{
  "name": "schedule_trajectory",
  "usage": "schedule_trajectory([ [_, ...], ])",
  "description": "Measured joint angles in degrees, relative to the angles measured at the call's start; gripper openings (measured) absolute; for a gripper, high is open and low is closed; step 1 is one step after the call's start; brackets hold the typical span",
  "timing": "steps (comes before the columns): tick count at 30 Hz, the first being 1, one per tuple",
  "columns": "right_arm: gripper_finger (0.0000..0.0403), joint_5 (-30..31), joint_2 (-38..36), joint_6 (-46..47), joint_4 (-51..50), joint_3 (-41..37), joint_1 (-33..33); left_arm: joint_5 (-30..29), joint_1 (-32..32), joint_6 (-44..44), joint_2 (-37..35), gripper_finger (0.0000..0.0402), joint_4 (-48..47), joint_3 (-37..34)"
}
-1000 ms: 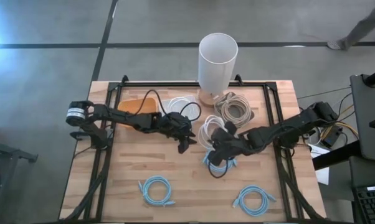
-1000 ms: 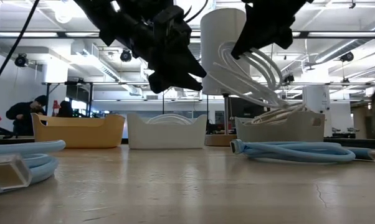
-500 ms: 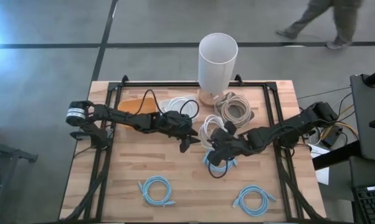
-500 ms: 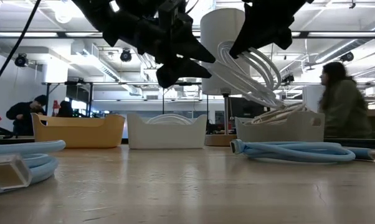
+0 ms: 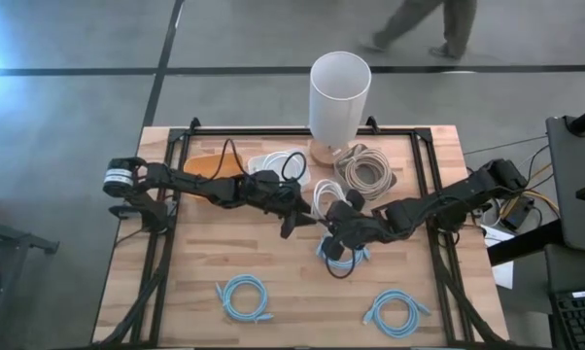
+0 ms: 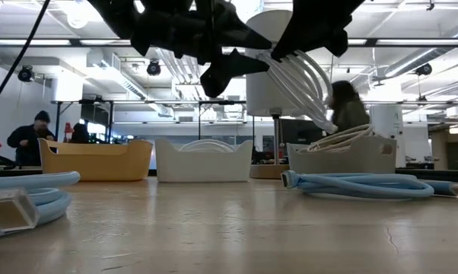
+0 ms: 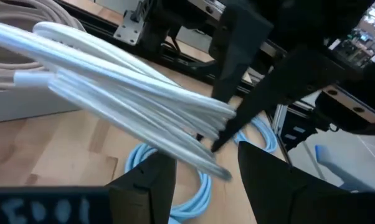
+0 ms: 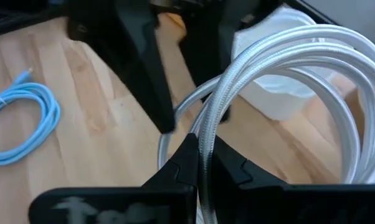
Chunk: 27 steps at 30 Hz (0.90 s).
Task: Pick & Place USB Port
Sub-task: Put the white USB cable into the white bin
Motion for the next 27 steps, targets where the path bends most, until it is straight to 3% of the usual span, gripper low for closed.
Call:
schedule_trajectory([
  [14,0.0013,-1.19,-0.02,-3.76,3.09,-0.58,0.37,-2.76,0.13,4.59,0.0,0.0177,3.9,-0.13],
  [27,0.0013,-1.15,-0.05,-7.0,3.09,-0.67,0.39,-0.76,0.26,8.64,0.0,0.0177,7.37,-0.13],
])
